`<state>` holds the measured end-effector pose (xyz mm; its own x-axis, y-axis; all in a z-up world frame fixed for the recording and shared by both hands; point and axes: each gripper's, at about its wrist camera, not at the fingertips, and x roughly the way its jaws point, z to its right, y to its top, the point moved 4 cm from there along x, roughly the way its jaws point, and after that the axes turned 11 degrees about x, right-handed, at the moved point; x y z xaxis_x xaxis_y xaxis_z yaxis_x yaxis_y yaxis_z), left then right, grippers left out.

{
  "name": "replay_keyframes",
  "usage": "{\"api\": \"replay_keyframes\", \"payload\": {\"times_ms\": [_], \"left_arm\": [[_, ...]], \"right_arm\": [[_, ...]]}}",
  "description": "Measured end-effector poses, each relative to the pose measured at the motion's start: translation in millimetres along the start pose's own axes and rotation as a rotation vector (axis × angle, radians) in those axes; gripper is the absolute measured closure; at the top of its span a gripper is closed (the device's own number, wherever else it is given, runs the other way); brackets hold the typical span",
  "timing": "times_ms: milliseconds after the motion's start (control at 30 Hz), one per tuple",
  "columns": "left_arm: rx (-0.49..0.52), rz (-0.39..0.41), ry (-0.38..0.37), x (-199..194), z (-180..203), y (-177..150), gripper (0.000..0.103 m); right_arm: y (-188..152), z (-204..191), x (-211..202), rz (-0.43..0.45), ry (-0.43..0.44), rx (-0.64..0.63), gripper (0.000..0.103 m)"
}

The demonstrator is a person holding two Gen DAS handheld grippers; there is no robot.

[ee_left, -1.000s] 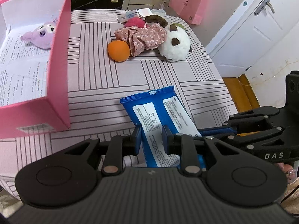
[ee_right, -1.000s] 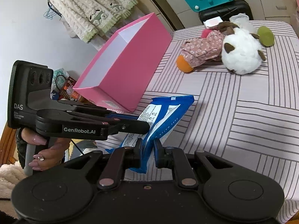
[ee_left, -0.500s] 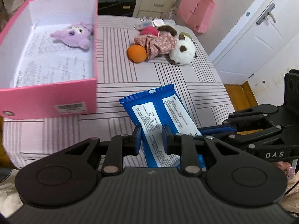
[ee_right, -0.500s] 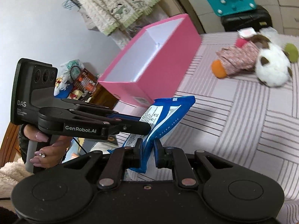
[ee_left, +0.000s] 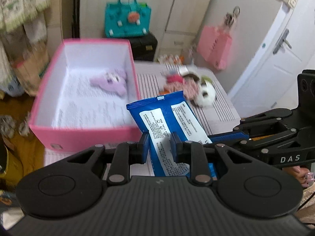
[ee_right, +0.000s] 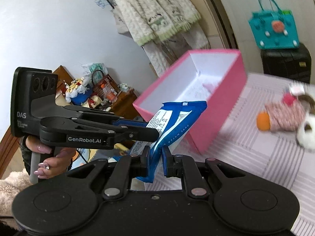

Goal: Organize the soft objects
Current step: 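Lower the blue wipe packet into the pink box and open the left gripper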

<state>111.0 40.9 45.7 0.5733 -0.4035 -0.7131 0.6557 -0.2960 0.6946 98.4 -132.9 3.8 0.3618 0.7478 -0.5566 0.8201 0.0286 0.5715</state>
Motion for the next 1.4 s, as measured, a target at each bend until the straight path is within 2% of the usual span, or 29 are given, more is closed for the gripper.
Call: {"api": "replay_keyframes", "payload": {"times_ms": [233, 400, 533, 733, 833, 967, 1200, 1400], "left_arm": [[0.0, 0.084, 0.068, 1, -32, 26, 0.081], [-0.038, 0.12, 0.1, 18, -64, 38, 0.082], [-0.051, 0.146, 0.124, 33, -84, 41, 0.082], [-0.11, 0.116, 0.127, 61, -123, 51, 0.082], [-0.083, 0.079, 0.158, 76, -141, 61, 0.082], [-0.078, 0.017, 0.181, 99, -168, 75, 0.082], [-0.027, -0.036, 0.247, 126, -183, 87, 0.082], [0.032, -0.061, 0.264, 141, -186, 93, 0.082]], "right_arm": [[35, -15, 22, 0.047, -0.023, -0.087, 0.087], [60, -18, 52, 0.041, -0.035, -0.148, 0.086], [78, -9, 75, 0.021, -0.029, -0.112, 0.086], [102, 5, 112, -0.005, -0.043, -0.107, 0.086], [118, 12, 135, -0.022, -0.03, -0.126, 0.087], [140, 30, 164, -0.063, 0.008, -0.065, 0.087], [157, 41, 199, -0.092, -0.015, -0.075, 0.087], [162, 53, 210, -0.113, -0.034, -0.068, 0.087]]}}
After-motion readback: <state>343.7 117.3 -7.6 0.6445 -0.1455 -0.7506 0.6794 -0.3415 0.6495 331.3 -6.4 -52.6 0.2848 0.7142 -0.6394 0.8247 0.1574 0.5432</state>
